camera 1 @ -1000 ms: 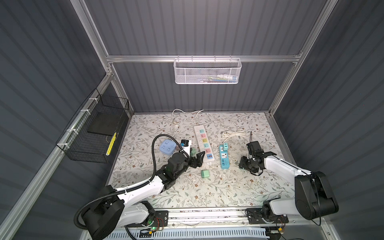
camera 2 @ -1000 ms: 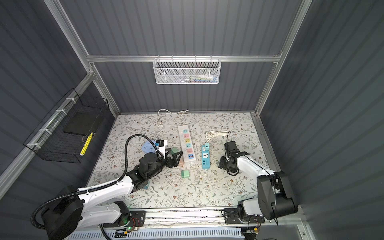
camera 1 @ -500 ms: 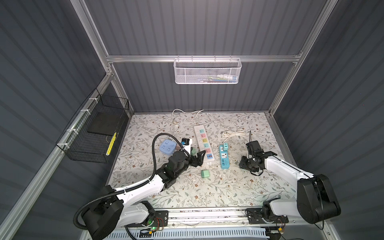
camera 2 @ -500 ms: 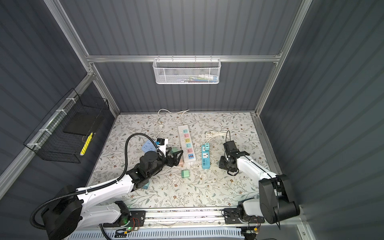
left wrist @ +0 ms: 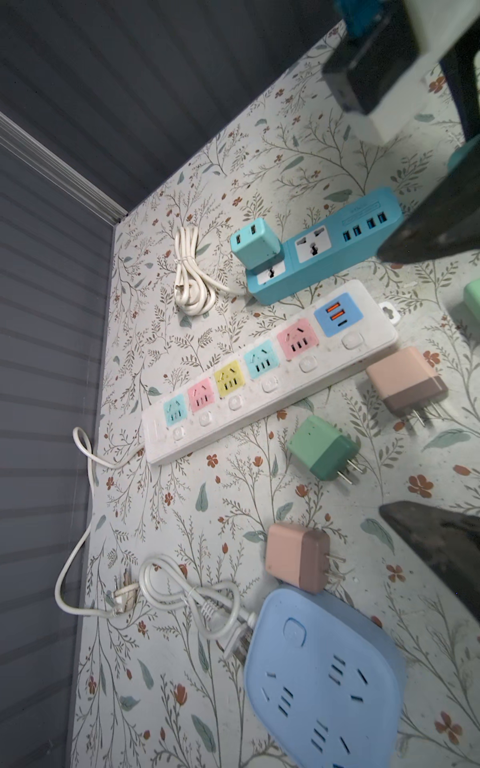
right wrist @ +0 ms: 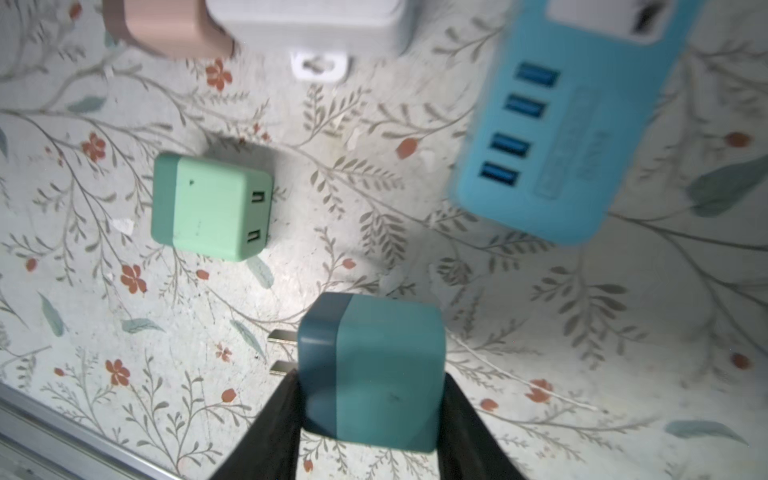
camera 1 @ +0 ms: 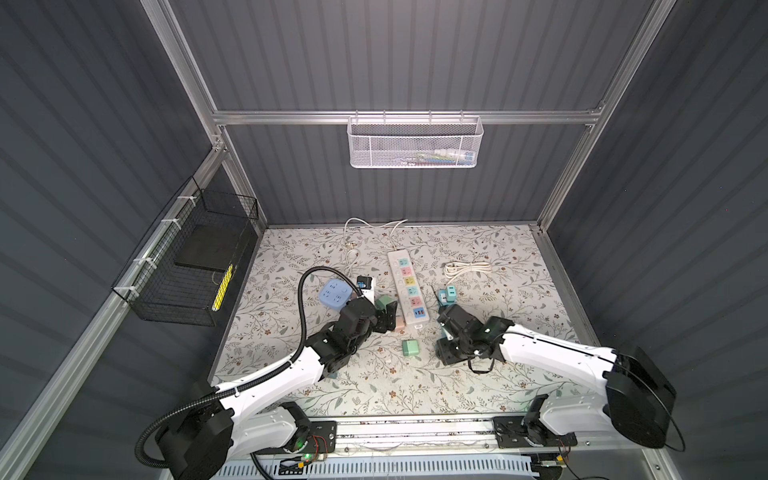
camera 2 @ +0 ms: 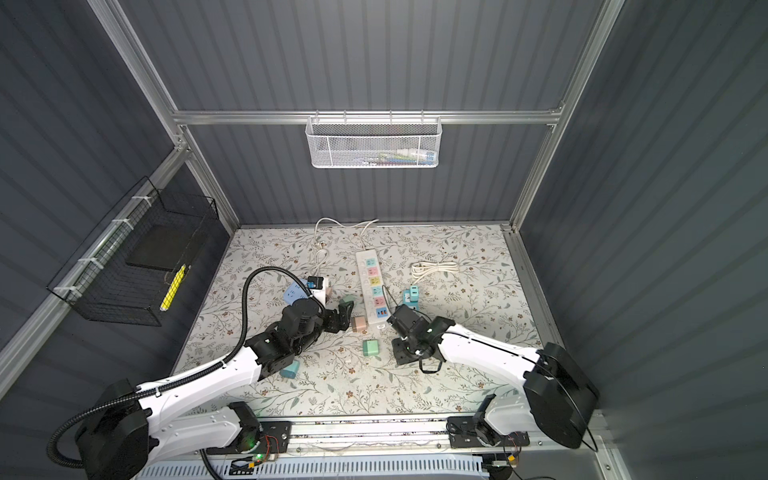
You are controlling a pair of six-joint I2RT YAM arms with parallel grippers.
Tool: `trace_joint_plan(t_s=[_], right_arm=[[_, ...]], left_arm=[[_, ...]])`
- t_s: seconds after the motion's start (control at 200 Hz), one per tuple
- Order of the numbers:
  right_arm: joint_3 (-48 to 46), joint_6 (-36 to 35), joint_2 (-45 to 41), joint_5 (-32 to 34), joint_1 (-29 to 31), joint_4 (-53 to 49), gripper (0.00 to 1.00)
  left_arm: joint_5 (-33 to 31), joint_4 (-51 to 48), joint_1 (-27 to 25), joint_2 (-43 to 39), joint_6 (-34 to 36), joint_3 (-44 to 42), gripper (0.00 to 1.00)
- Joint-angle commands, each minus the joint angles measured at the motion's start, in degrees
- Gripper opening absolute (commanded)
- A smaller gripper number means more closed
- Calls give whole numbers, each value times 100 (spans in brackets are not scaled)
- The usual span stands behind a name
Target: Insert the plug
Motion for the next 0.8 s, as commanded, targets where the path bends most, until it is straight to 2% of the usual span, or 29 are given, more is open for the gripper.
trace_joint_plan(t_s=[0.0,0.195,0.345,0.5,0.62,0.705,0.795], right_arm=[[200,-5,427,71,144,264,40],[226,-117,698,62,164,443,44],[173,-219,581,140,163,419,62],[264,-347,149,352,164,103,68],[226,-371,-497,792,146,-110,69],[113,-290,-1031,1437,129,-197,70],[-164,-282,-1835,2197,91,-140,81]], left_arm=[[-177,-313,36,-184,109,184,89],[-89,-427,36,-243,270,268,90],[-98,-664,36,-169,319,424,90],[57,-1046,36,82,592,845,91],[151,-1638,36,461,829,1365,90],[442,-2081,36,804,977,1702,86],[625,-2741,-152,1308,1172,2182,81]])
